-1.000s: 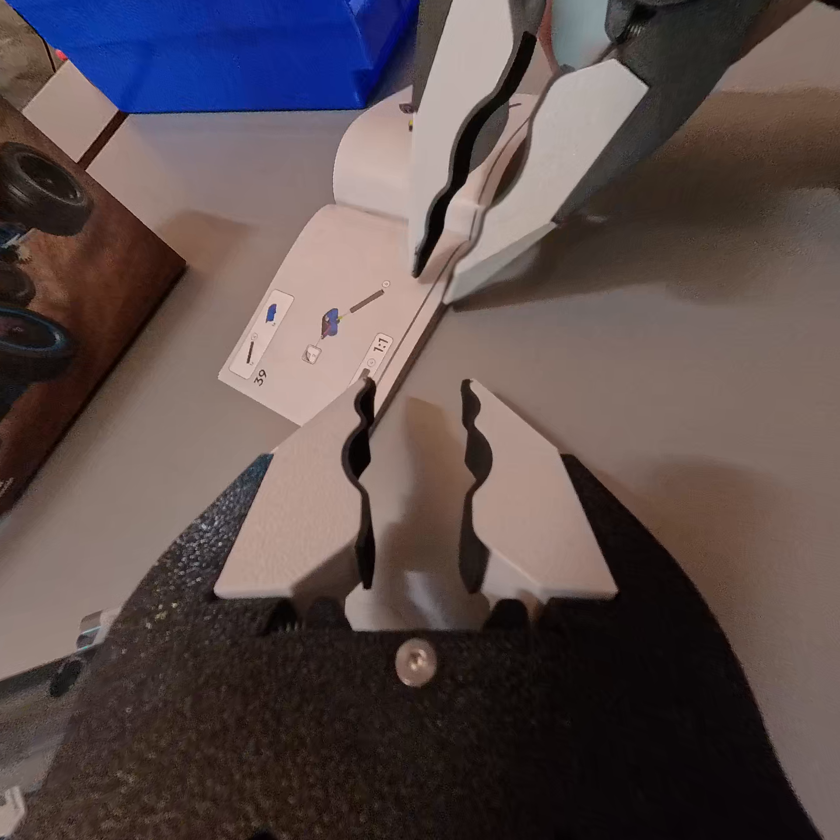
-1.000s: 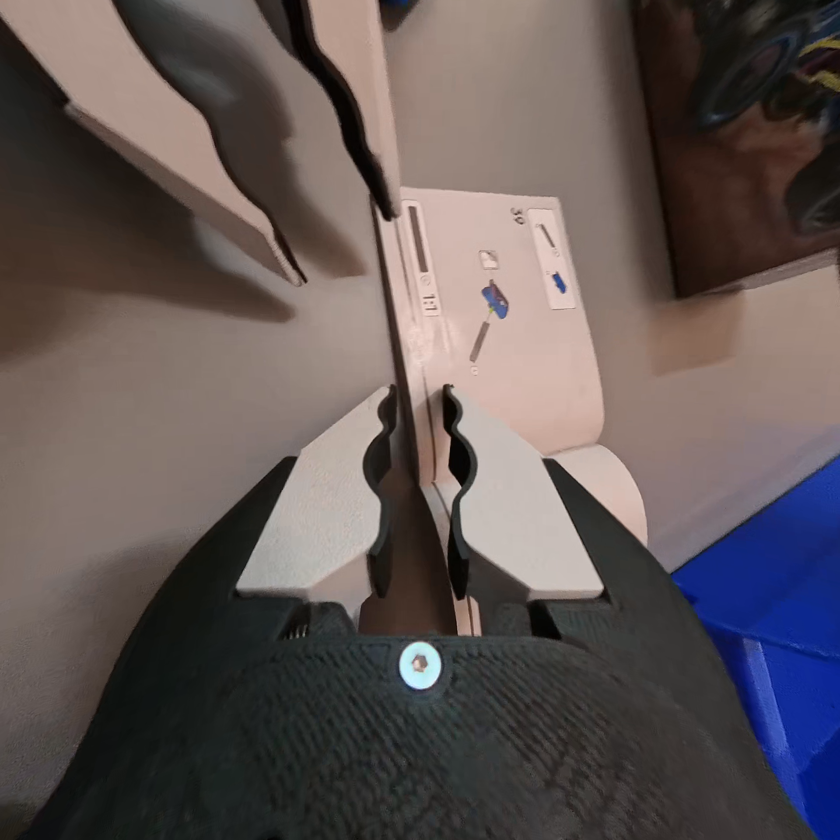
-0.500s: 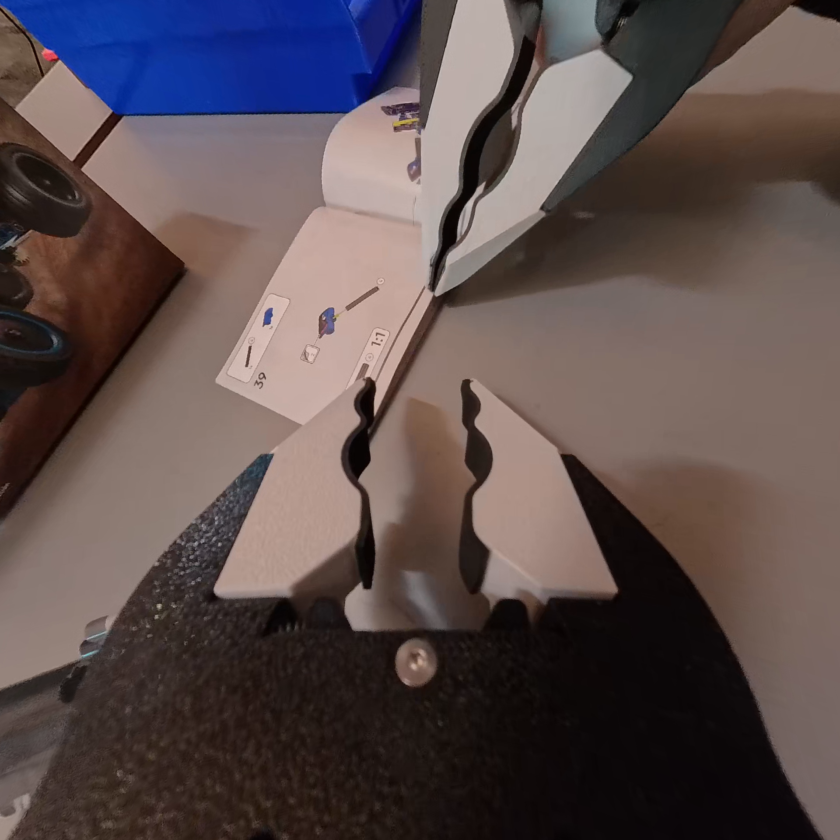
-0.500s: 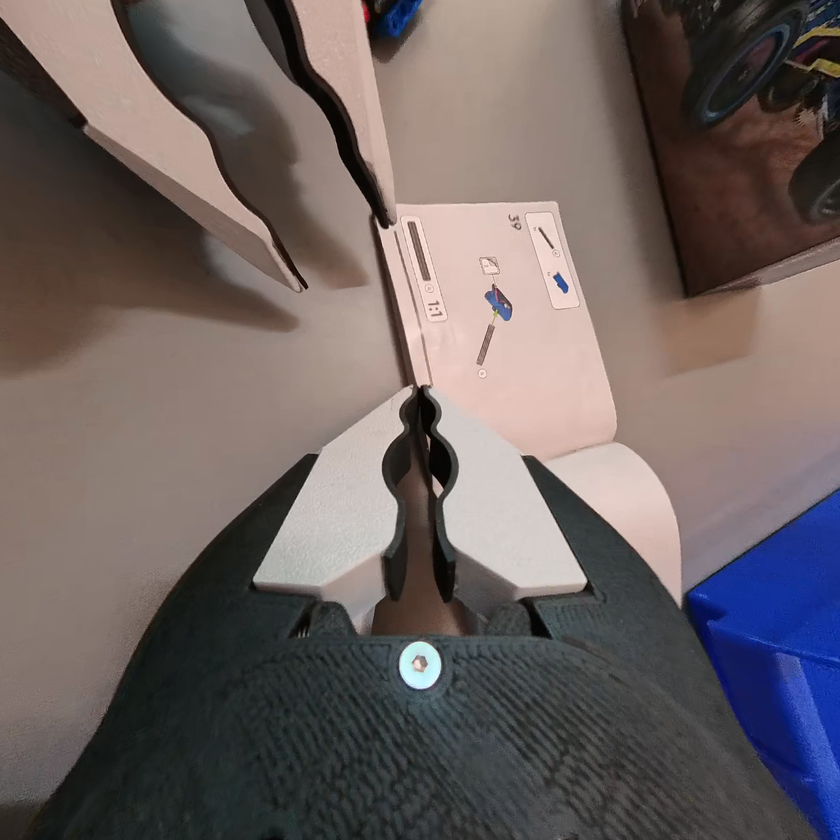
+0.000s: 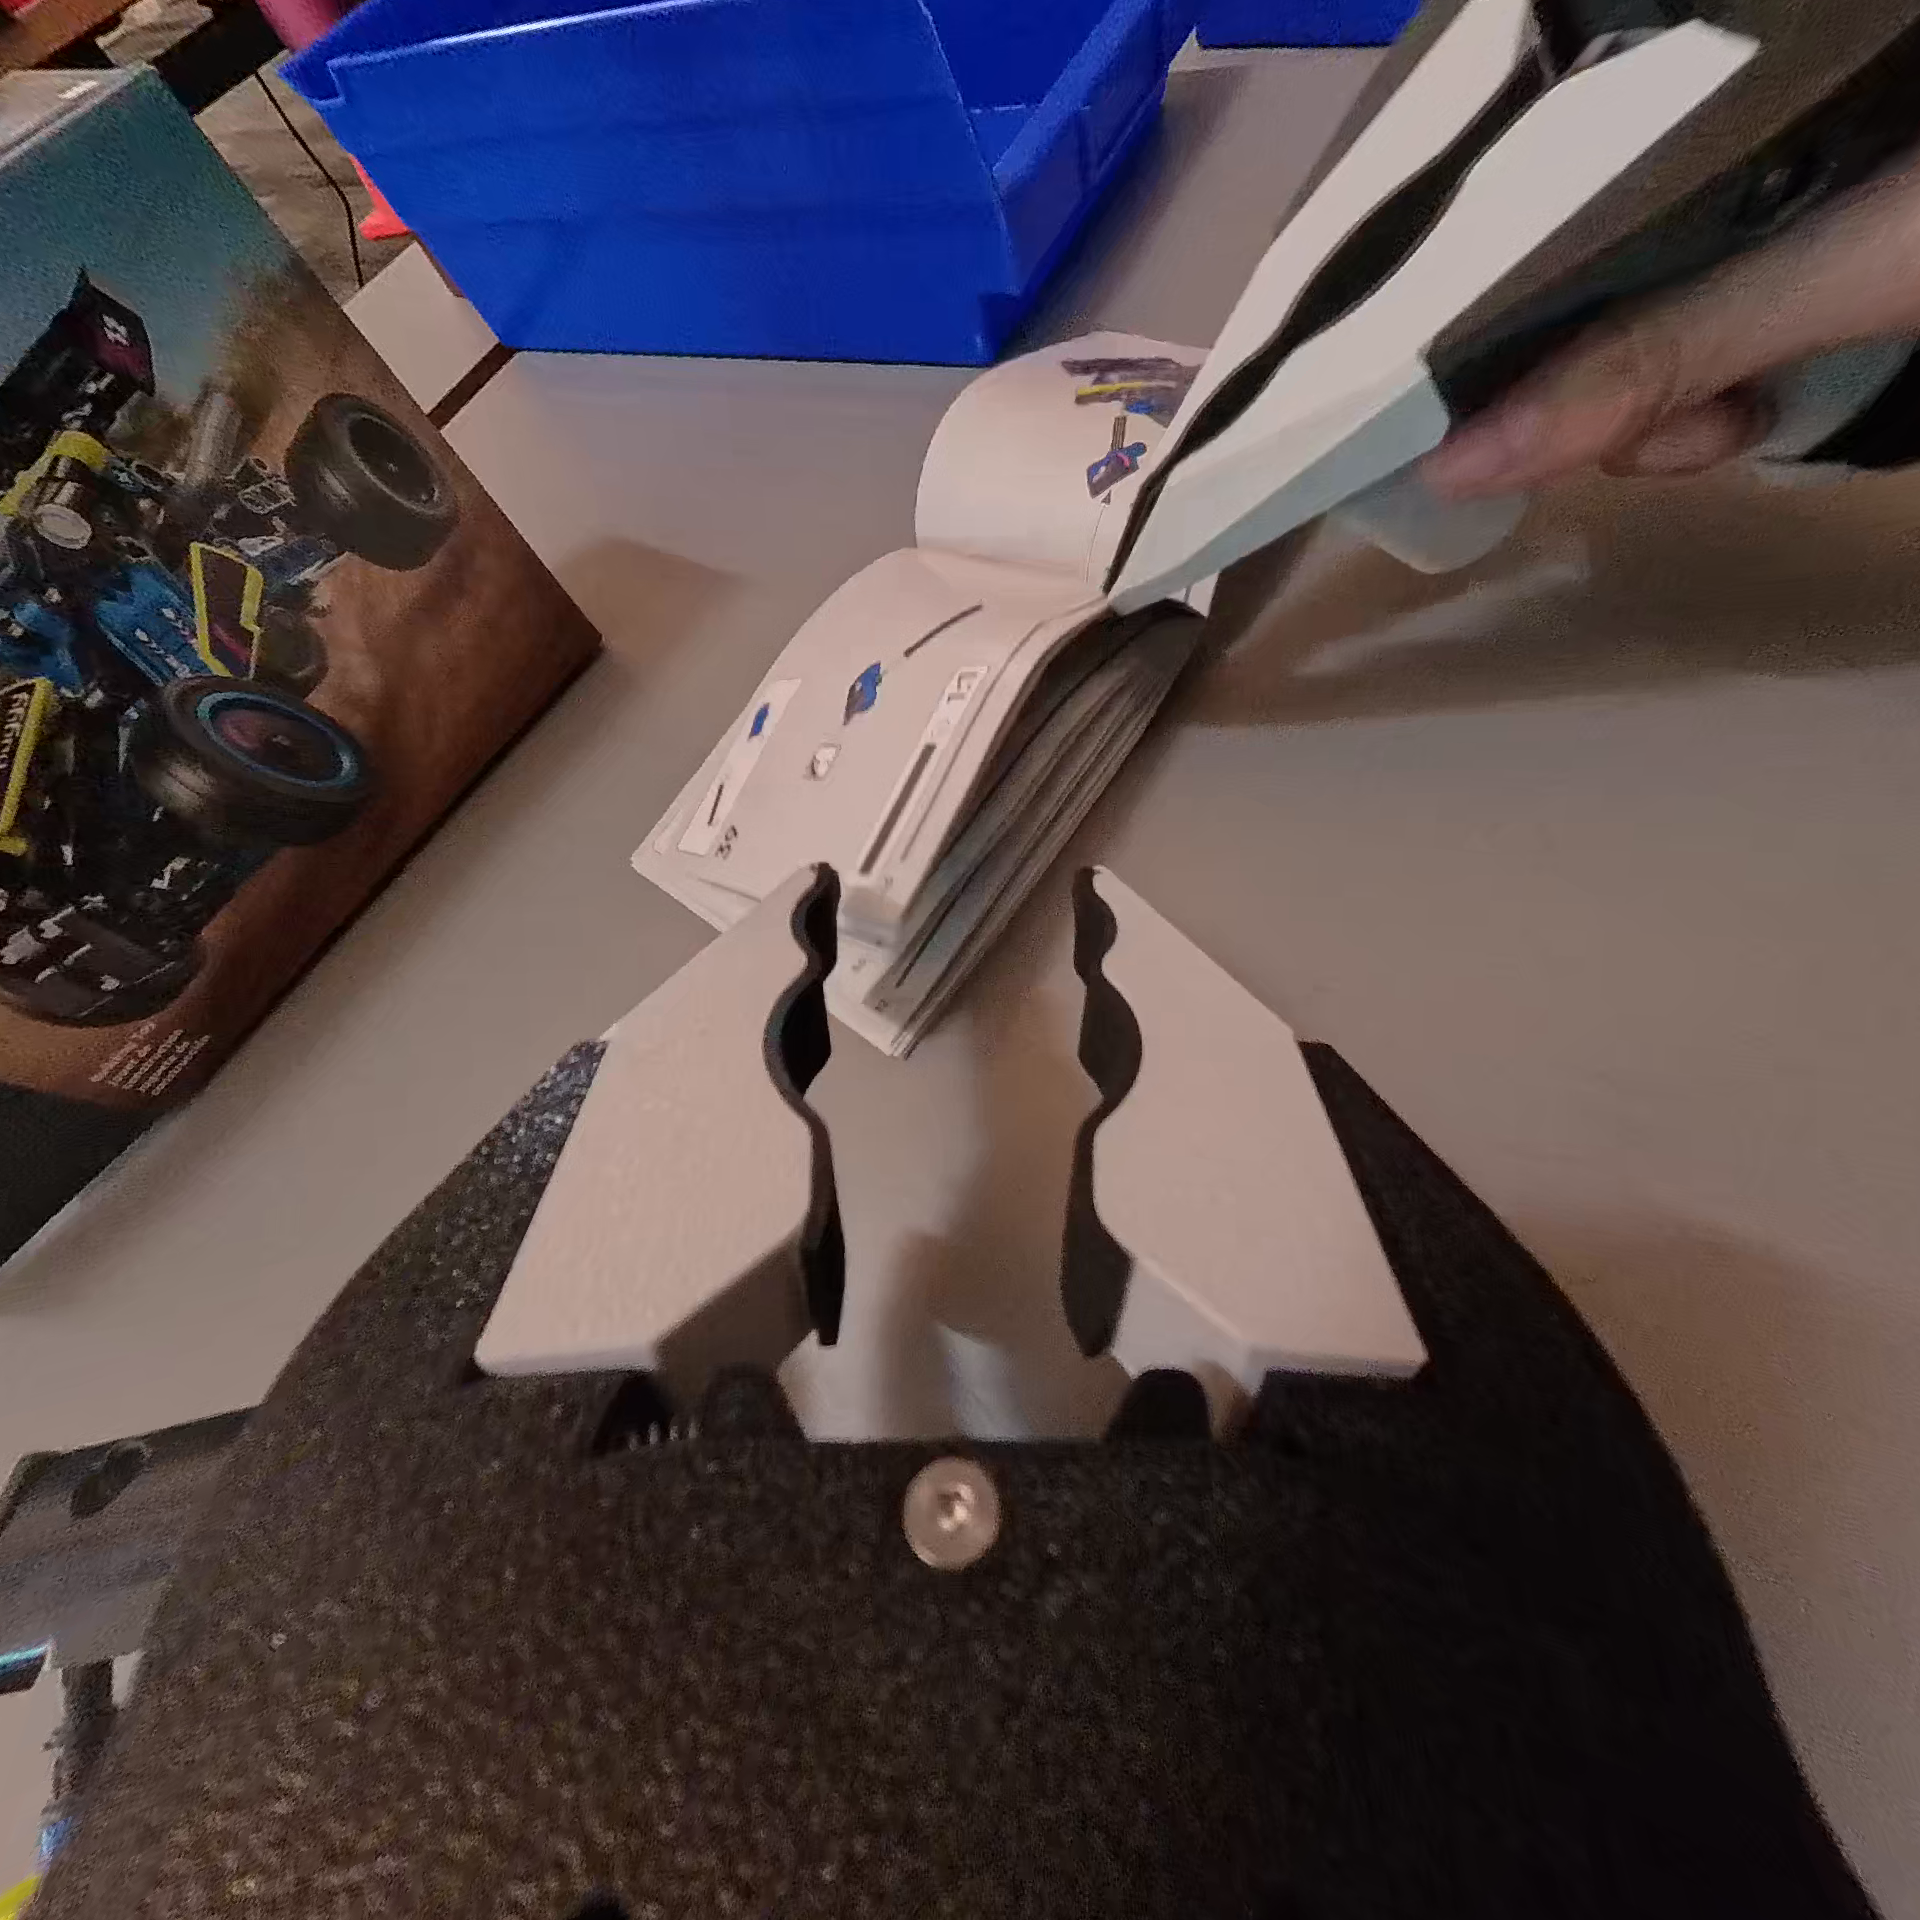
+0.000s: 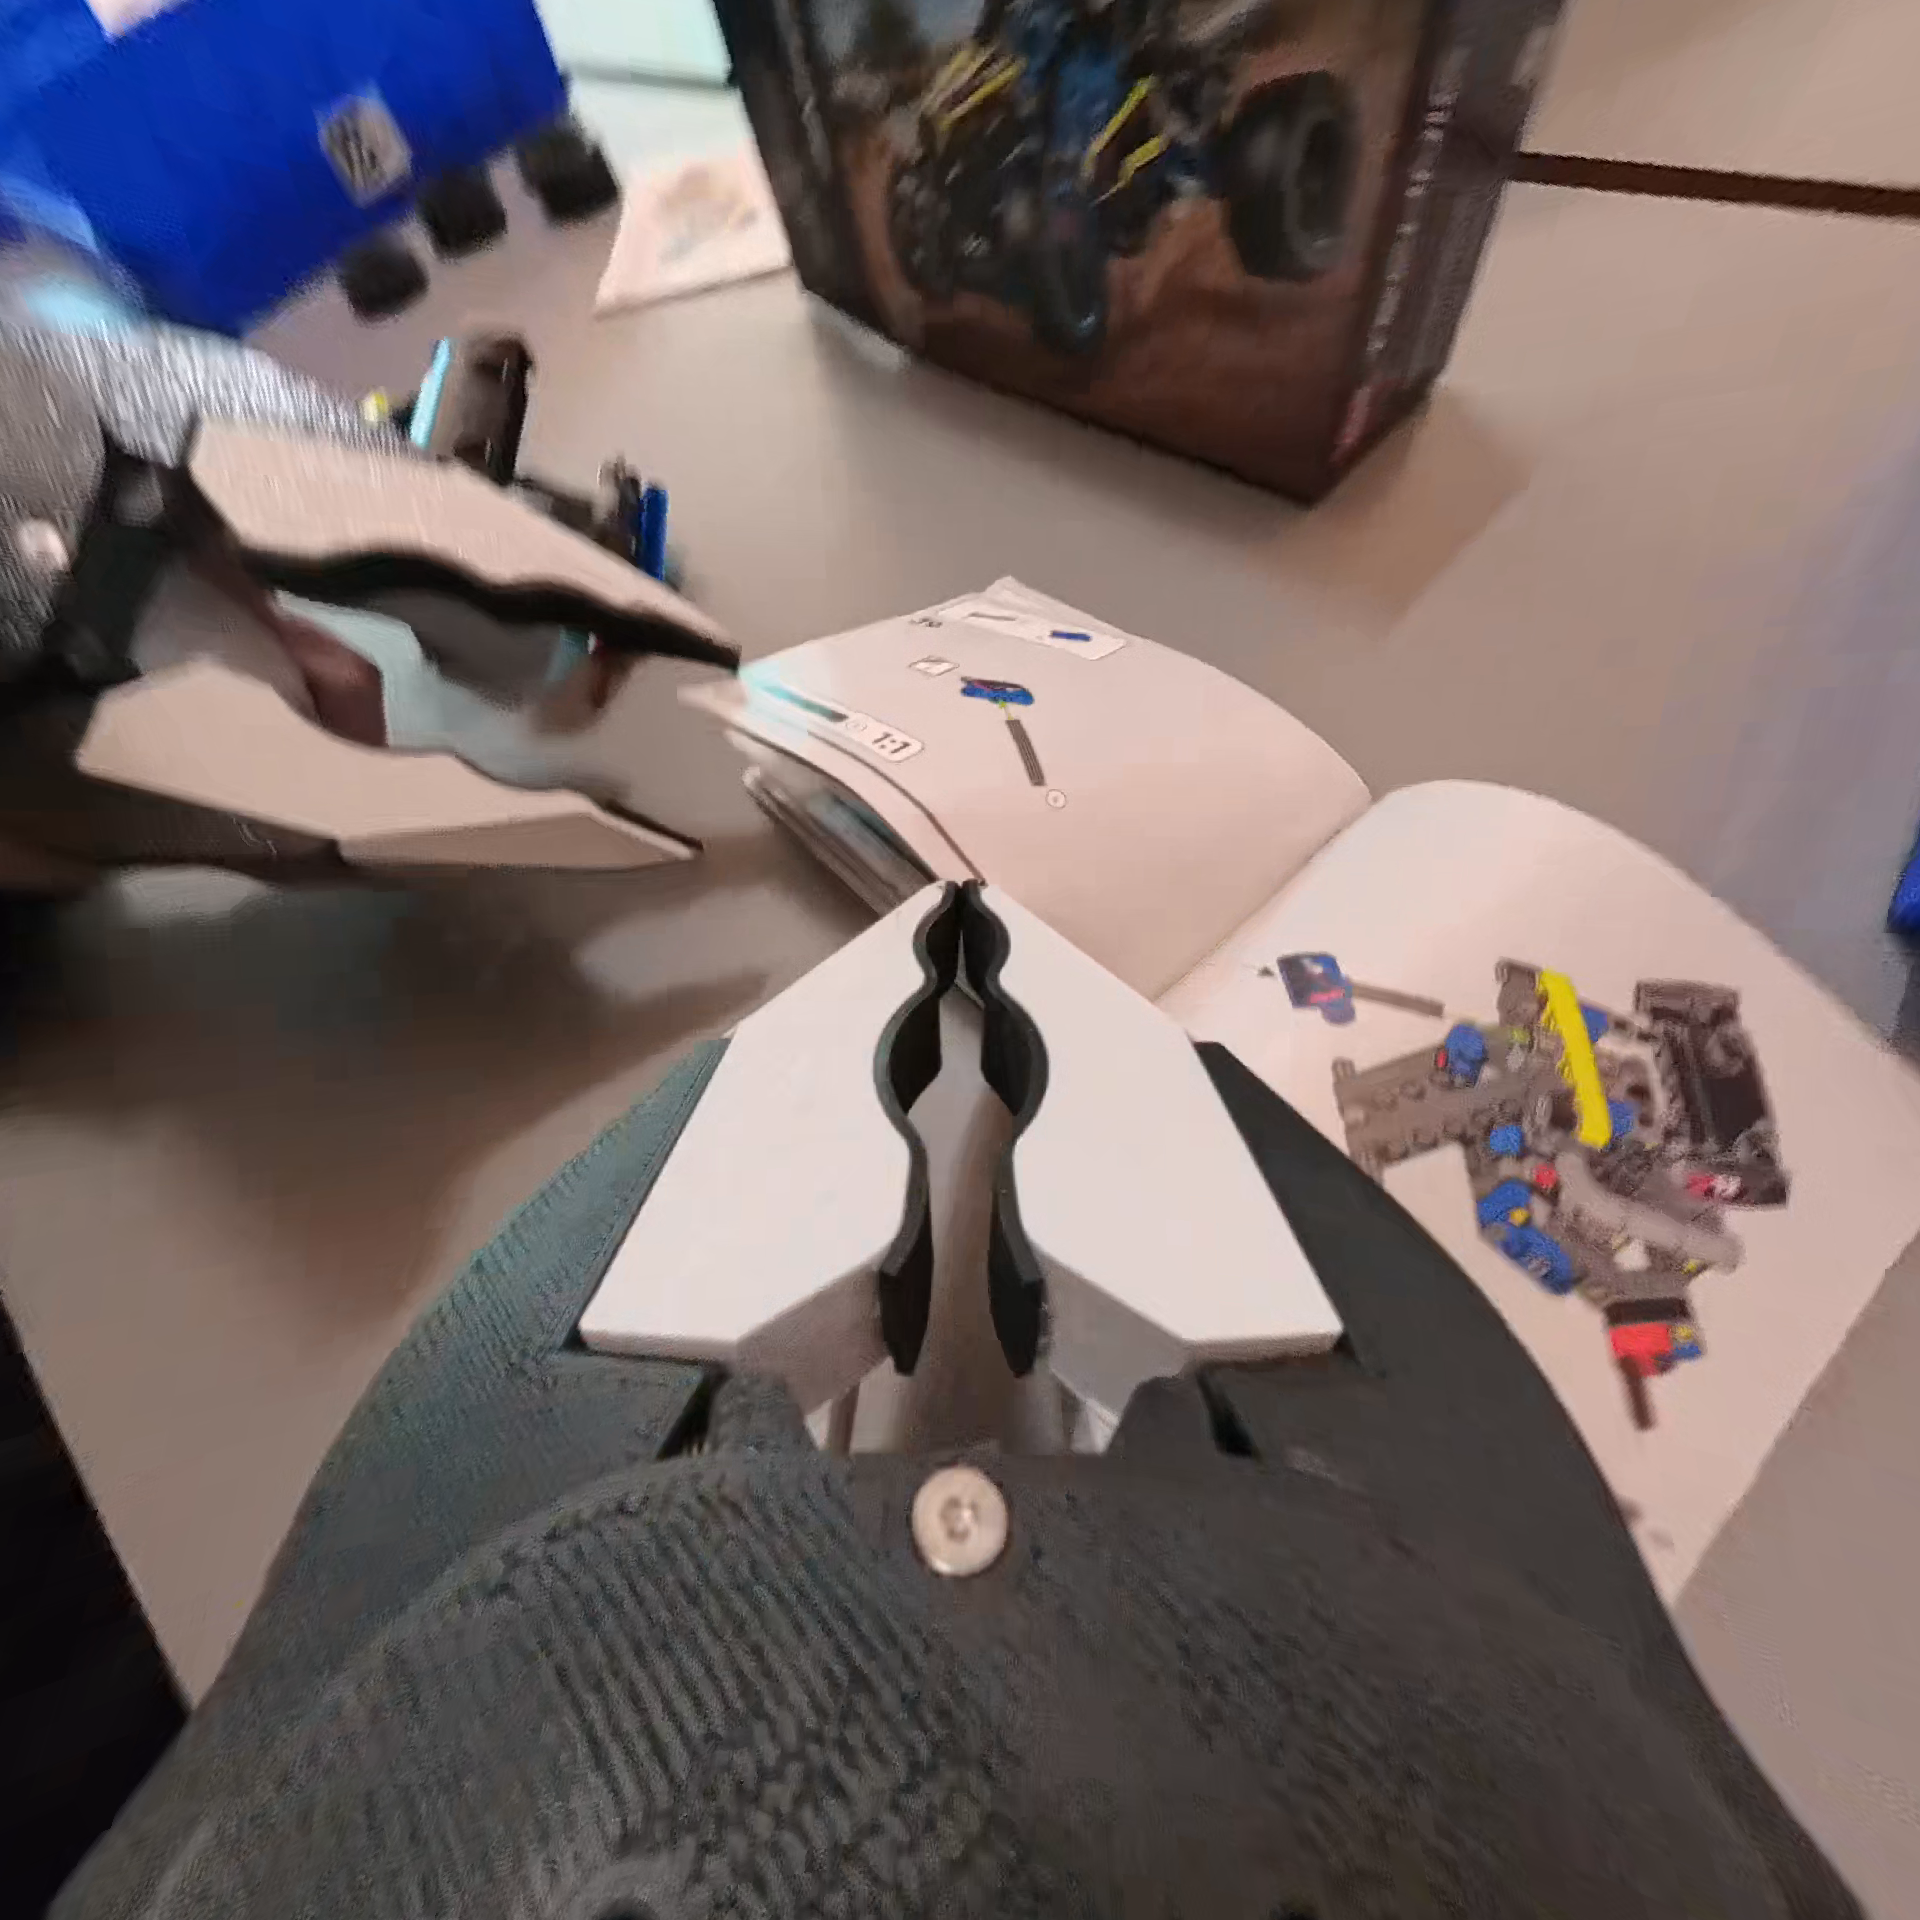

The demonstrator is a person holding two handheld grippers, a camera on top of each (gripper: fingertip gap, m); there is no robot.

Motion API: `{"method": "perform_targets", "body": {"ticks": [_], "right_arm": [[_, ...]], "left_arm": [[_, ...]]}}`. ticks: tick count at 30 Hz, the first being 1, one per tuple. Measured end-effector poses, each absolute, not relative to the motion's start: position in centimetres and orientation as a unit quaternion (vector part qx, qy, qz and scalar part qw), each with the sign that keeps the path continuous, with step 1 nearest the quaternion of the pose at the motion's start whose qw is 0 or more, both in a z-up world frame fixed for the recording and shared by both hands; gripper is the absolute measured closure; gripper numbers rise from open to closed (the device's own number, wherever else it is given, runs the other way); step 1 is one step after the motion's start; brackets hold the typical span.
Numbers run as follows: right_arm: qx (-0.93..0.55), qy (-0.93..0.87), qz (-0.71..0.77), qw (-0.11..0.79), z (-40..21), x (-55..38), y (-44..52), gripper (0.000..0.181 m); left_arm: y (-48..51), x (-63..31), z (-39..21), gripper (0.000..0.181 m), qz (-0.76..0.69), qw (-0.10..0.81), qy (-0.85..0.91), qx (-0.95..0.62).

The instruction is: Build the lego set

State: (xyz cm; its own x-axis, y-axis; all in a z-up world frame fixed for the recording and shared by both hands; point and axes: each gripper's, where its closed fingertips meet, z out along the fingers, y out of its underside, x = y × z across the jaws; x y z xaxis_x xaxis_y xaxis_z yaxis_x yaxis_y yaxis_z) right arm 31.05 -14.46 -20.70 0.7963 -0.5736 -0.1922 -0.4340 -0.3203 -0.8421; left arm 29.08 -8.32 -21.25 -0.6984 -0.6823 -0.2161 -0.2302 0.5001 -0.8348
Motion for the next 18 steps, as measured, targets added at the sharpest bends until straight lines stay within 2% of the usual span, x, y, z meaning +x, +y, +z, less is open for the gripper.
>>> {"method": "perform_targets", "body": {"ticks": [1,8,11,13,15,18], "right_arm": [[-0.794,0.333,-0.065,0.505,-20.7,31.2,-14.7,0.181],[-0.677,0.448,-0.043,0.583,-19.4,32.3,-16.5,0.181],[-0.727,0.379,-0.069,0.568,-19.5,31.4,-15.9,0.181],[-0.797,0.292,-0.114,0.517,-19.9,30.6,-15.4,0.181],[-0.849,0.224,-0.219,0.426,-20.6,31.9,-16.7,0.18],[-0.863,0.211,-0.289,0.357,-20.4,35.0,-18.6,0.178]], "left_arm": [[-8.3,29.2,-21.4,0.139,-0.409,0.276,0.825,-0.276],[-9.1,31.2,-20.0,0.143,-0.402,0.33,0.815,-0.256],[-9.2,31.7,-21.1,0.144,-0.364,0.332,0.84,-0.227],[-10.0,30.8,-22.7,0.142,-0.351,0.282,0.868,-0.211],[-9.8,30.9,-24.3,0.145,-0.324,0.259,0.879,-0.236],[-10.2,30.5,-25.5,0.178,-0.324,0.216,0.881,-0.269]]}}
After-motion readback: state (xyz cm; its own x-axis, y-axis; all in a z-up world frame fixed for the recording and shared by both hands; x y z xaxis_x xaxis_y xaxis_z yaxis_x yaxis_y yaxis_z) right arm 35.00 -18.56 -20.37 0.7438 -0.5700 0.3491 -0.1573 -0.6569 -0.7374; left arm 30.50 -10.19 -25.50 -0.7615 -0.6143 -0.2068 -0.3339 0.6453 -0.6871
